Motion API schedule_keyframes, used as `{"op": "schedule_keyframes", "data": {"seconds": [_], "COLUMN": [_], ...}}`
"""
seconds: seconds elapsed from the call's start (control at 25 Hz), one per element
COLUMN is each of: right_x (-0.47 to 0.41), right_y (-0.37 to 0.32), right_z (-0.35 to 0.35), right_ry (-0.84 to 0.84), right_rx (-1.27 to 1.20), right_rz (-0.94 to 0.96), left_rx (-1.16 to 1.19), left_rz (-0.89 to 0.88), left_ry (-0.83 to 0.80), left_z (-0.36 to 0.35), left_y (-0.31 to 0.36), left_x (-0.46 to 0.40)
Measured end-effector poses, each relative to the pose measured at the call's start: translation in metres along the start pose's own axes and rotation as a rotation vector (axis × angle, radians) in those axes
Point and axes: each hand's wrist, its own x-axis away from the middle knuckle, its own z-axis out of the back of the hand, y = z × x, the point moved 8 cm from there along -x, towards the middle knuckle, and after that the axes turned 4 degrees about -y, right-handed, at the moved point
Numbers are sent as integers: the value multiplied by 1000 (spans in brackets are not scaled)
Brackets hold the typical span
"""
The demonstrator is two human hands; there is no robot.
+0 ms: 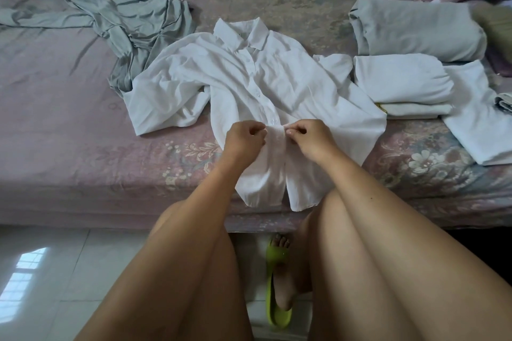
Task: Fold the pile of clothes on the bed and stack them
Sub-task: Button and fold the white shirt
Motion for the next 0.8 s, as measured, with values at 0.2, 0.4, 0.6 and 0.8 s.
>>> {"op": "schedule_keyframes", "data": {"seconds": [0.2,0.4,0.6,0.8], "right_x": [6,9,18,-33], "right_y": [27,37,9,-15], "right_z": [-4,-1,2,-8], "right_ry": [-342,-367,-129,-107], "right_rx": [488,696,555,542], "right_rz": [-4,-26,171,260], "left_rx": [-941,-944,-936,-1046], "left_rz": [-130,-79,-462,-523], "left_ry": [-459,-426,-199,-62], "left_z": [-27,-13,-19,4], "left_y": [-43,-56,-24,-4], "left_x": [4,-7,2,-62]}}
